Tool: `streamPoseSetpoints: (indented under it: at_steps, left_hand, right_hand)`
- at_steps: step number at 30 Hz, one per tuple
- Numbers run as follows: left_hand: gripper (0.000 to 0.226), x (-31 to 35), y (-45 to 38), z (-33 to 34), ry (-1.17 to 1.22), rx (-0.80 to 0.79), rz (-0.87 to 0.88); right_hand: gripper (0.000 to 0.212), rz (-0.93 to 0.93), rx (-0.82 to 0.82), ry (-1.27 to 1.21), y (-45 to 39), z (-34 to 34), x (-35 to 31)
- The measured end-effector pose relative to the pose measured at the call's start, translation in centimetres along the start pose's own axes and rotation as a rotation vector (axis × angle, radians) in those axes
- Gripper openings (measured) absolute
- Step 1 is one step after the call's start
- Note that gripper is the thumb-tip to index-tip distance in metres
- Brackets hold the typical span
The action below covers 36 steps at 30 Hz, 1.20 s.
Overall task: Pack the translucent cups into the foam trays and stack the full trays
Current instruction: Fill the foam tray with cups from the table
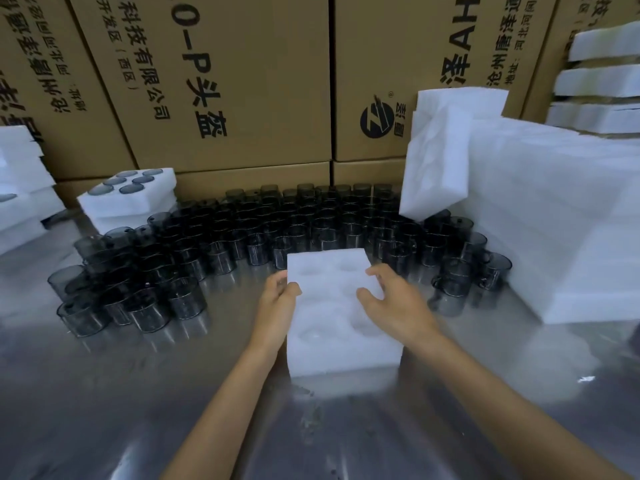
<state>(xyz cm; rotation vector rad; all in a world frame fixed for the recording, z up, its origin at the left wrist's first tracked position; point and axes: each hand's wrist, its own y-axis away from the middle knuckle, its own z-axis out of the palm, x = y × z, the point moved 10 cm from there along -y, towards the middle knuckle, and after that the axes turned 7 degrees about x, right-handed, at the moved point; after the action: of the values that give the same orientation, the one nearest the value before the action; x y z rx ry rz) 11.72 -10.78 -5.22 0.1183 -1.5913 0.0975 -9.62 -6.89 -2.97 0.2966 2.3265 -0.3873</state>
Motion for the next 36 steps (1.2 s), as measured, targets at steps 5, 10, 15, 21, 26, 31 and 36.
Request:
streamPoseSetpoints:
  at_steps: [5,10,15,21,26,31,36]
  left_hand:
    - [0.026,0.3,-0.4,0.4,0.019,0.013,-0.037]
    - [0.025,0.1,-1.0,0.7,0.057,0.04,-0.063]
    - [0.024,0.4,-1.6,0.4,0.054,0.037,0.003]
    - [0.017,0.2,-1.8,0.0,0.091,0.013,0.002]
    - [0.023,1.7,-1.9,-1.9,0.026,0.089,0.098]
    - [0.025,5.0,0.0,-0.6,0.008,-0.022,0.309]
    - [0.03,6.0,1.6,2.1,-0.131,-0.186,0.404]
  right_hand:
    - [0.029,-0.131,0.276,0.363,-3.6,-4.0,-1.1]
    - [0.034,-0.041,0.114,0.716,-8.3,-3.6,1.5]
    - [0.037,-0.041,0.082,0.727,-8.8,-2.7,2.0]
    - [0.028,-0.136,0.332,0.538,-7.3,-6.4,-1.4]
    - [0.019,-0.322,0.247,0.165,-4.8,-7.2,-6.1]
    - [0.02,-0.389,0.12,-0.073,-2.4,-5.3,-8.9]
    - [0.085,-0.282,0.054,-0.052,-1.6,-2.2,-7.9]
